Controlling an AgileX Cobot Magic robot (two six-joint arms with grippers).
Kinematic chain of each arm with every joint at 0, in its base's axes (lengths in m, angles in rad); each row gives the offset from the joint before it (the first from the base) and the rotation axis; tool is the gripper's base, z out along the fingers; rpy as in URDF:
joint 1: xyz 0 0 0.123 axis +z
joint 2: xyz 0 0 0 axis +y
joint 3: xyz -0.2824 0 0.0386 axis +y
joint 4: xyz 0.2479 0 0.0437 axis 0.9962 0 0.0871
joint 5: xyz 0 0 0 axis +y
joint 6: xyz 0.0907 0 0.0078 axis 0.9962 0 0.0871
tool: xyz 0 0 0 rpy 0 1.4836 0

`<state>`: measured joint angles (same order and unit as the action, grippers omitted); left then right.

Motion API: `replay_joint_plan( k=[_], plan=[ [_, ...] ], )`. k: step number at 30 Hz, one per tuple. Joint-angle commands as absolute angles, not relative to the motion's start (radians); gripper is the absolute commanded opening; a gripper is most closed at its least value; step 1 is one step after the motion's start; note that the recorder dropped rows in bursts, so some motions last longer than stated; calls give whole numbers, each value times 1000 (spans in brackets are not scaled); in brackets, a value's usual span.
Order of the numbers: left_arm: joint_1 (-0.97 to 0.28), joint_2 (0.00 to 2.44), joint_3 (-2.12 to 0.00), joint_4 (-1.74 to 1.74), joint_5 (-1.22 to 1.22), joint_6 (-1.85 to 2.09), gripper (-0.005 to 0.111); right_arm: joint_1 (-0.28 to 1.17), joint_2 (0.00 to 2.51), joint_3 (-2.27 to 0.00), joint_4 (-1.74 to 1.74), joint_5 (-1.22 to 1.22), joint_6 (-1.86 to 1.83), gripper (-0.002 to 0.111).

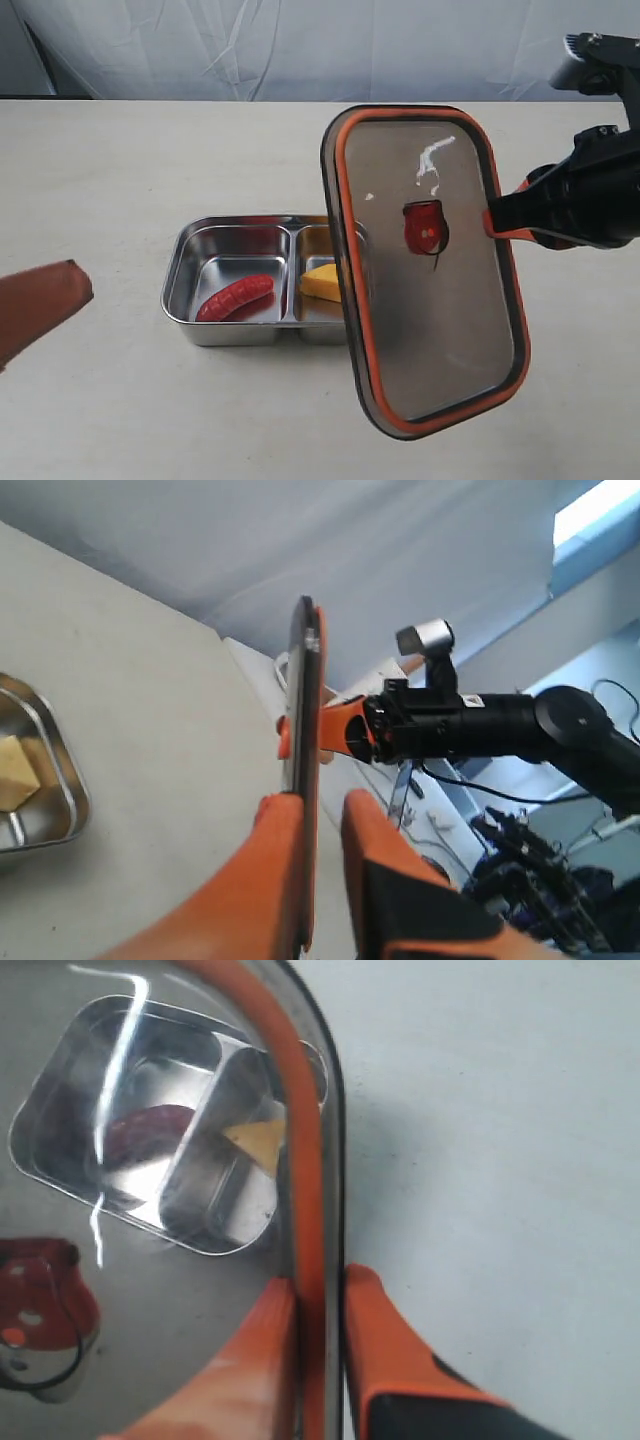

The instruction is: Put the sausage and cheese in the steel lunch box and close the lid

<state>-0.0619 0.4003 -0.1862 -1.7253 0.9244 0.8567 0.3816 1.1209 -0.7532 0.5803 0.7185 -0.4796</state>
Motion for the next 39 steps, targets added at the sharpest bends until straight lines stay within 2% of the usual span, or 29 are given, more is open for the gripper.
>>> replay_joint_plan(
  k=[1, 3, 5, 14, 20, 28, 39],
  plan=[
    [-72, 536, -279, -1744, 1018, 966, 41, 380, 1129, -753, 646, 713, -548, -1],
    [-72, 603, -311, -1744, 1043, 994, 52, 380, 1131, -753, 646, 713, -548, -1],
    [-72, 665, -333, -1744, 1098, 1012, 55, 380, 1133, -753, 656, 713, -550, -1],
    [-119, 866, -365, -1744, 1169, 1168, 55, 380, 1133, -753, 705, 694, -580, -1],
    [-237, 909, -424, -1744, 1037, 1227, 55, 380, 1140, -753, 709, 672, -570, -1],
    [-468, 984, -512, -1744, 757, 1318, 55, 380, 1219, -755, 739, 661, -544, -1],
    [-646, 1165, -624, -1744, 664, 1345, 55, 380, 1225, -755, 746, 666, -542, -1]
  ],
)
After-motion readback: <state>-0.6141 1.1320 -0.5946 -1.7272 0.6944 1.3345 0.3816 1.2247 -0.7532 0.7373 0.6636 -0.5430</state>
